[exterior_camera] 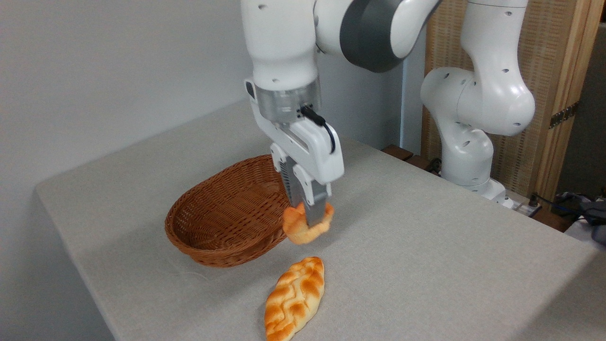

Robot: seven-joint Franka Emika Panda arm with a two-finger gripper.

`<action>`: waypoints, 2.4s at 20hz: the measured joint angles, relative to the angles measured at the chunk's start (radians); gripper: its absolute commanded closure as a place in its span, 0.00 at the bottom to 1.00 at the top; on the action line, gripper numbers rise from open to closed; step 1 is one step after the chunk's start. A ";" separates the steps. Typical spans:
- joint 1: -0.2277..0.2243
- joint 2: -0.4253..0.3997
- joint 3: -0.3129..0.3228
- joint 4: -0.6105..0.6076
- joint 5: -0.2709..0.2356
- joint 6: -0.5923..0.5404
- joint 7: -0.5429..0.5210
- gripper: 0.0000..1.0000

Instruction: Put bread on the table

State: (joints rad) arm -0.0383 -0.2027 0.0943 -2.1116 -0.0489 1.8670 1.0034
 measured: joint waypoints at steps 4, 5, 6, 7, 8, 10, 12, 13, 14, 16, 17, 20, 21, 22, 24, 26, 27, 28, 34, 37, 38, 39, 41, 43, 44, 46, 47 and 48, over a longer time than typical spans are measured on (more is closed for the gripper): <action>0.037 0.013 0.020 -0.023 0.016 -0.014 0.078 0.27; 0.039 0.015 0.024 -0.027 0.016 -0.014 0.087 0.19; 0.042 0.020 0.028 -0.032 0.017 -0.014 0.100 0.06; 0.042 0.026 0.030 -0.035 0.017 -0.014 0.117 0.01; 0.042 0.033 0.030 -0.037 0.017 -0.014 0.135 0.00; 0.042 0.044 0.030 -0.037 0.017 -0.014 0.151 0.00; 0.042 0.047 0.029 -0.037 0.017 -0.014 0.155 0.00; 0.042 0.048 0.029 -0.037 0.017 -0.014 0.157 0.00; 0.041 0.048 0.029 -0.037 0.017 -0.014 0.158 0.00; 0.041 0.049 0.029 -0.037 0.017 -0.014 0.160 0.00; 0.041 0.050 0.029 -0.037 0.017 -0.014 0.161 0.00; 0.041 0.052 0.029 -0.037 0.017 -0.014 0.169 0.00; 0.041 0.052 0.029 -0.036 0.017 -0.013 0.170 0.00; 0.040 0.051 0.028 -0.032 0.014 -0.011 0.170 0.00; 0.038 0.050 0.025 -0.013 -0.013 -0.008 0.170 0.00; 0.036 0.045 0.020 0.014 -0.056 -0.007 0.170 0.00; 0.035 0.042 0.017 0.035 -0.080 -0.006 0.170 0.00; 0.033 0.038 0.015 0.057 -0.097 -0.006 0.169 0.00; 0.029 0.030 -0.077 0.118 -0.119 -0.007 0.076 0.00; 0.027 0.030 -0.121 0.145 -0.118 -0.006 -0.011 0.00; 0.027 0.030 -0.133 0.155 -0.118 -0.006 -0.045 0.00; 0.027 0.030 -0.139 0.160 -0.118 -0.007 -0.064 0.00; 0.027 0.030 -0.157 0.168 -0.118 -0.007 -0.127 0.00; 0.028 0.030 -0.182 0.178 -0.112 -0.007 -0.206 0.00; 0.027 0.030 -0.198 0.183 -0.100 -0.007 -0.246 0.00; 0.027 0.030 -0.222 0.189 -0.075 -0.007 -0.305 0.00; 0.027 0.030 -0.237 0.191 -0.058 -0.007 -0.335 0.00; 0.027 0.030 -0.251 0.193 -0.037 -0.008 -0.356 0.00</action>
State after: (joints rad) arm -0.0113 -0.1724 -0.1565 -1.9185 -0.0862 1.8589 0.6475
